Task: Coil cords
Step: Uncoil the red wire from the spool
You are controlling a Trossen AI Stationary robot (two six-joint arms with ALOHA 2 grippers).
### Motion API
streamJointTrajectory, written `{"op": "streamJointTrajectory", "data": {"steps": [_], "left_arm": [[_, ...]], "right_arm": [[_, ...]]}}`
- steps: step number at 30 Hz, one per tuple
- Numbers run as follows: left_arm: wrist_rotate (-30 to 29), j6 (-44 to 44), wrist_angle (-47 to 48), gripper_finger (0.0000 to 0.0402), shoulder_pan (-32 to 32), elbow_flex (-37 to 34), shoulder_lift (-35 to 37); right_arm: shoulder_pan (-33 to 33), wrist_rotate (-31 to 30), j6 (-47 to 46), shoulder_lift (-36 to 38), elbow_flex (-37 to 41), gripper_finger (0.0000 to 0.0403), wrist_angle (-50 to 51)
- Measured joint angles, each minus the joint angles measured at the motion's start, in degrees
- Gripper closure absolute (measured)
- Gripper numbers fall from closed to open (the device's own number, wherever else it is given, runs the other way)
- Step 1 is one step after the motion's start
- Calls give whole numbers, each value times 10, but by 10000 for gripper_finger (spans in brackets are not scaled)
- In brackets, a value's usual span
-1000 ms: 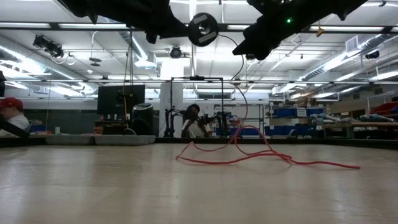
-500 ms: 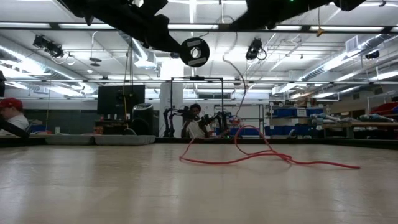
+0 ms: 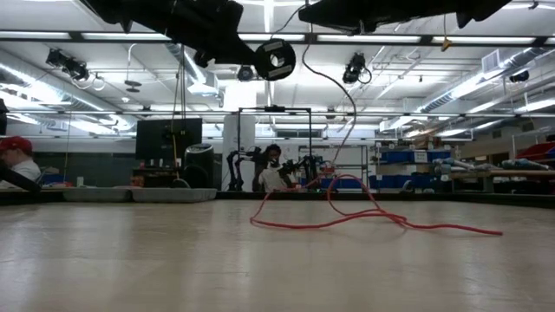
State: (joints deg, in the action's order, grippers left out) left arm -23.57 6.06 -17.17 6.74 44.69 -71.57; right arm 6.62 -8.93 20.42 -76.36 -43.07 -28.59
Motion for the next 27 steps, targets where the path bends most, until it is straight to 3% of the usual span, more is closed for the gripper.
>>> {"op": "streamJointTrajectory", "data": {"steps": [9, 13, 16, 23, 27], "left_arm": [[-6, -58, -37, 402, 0, 0, 0], [24, -67, -50, 402, 0, 0, 0], [46, -66, -48, 402, 0, 0, 0], [57, -29, -27, 401, 0, 0, 0], [57, -2, -3, 401, 0, 0, 0]], "right_arm": [[-29, 100, -32, -82, 0, 403, -32], [-45, 103, -39, -109, 0, 402, -20], [-62, 52, -53, -99, 0, 402, 50], [-104, -179, -162, -25, 0, 399, 215], [-108, -270, -199, 26, 0, 398, 276]]}}
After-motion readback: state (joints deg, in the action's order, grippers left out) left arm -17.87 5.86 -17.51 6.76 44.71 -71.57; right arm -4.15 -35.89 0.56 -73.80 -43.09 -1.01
